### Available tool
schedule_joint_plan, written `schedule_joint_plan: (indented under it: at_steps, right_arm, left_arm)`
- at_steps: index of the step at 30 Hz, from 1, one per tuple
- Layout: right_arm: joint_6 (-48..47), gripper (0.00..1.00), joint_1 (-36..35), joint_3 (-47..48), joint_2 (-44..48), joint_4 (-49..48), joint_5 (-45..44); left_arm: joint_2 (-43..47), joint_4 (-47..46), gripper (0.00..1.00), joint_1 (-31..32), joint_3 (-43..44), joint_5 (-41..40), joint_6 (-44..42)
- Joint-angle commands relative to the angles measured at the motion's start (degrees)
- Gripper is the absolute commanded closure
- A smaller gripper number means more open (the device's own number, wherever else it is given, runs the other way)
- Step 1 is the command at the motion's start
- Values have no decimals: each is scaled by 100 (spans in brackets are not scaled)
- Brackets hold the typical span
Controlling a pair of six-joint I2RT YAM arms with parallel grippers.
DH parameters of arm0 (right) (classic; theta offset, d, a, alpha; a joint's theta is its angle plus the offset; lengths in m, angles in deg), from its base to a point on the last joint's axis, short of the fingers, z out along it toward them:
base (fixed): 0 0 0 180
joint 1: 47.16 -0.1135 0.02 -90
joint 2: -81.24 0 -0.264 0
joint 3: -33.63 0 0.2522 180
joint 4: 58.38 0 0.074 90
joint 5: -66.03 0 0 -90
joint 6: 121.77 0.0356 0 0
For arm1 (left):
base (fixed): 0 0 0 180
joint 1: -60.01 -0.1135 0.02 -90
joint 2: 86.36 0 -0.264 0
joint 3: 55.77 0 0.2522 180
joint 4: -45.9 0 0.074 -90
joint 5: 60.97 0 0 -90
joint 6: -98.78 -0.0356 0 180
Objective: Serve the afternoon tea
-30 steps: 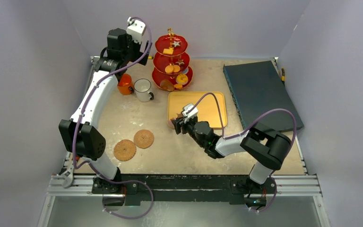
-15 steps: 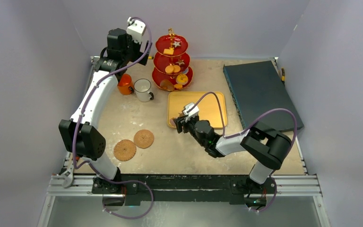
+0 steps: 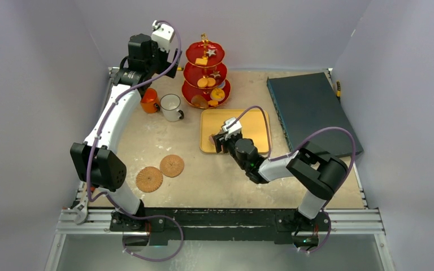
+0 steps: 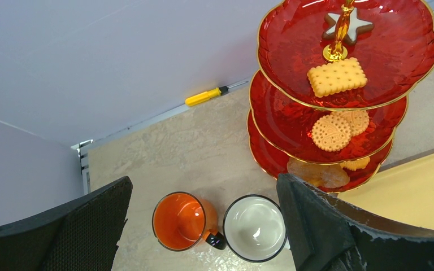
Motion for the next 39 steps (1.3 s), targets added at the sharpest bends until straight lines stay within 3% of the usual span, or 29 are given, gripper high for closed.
schedule_joint_plan:
  at_steps: [1,16,19,27,33,39]
  right_arm:
    - [-281,34,32,151,83,-304,-113]
    - [-199,31,30,371,-237,-290,224]
    - [-209,35,30,390,-294,-266,175]
    - [-317,59,35,412,-57,-258,57]
    - [-714,61,36,730,425,-43,152]
    - [-1017,60,45,1946,292,329,514]
  left_arm:
    - [275,-33,1,-34,47,55,-25]
    - [254,-13,1,-39,98,73,-4]
    - [245,-9,1,-33,100,73,-3]
    - [228,-44,1,-37,68,15,-7]
    - [121,-50,1,-103,103,-22,64]
    - [61,-75,1,-188,161,-24,160]
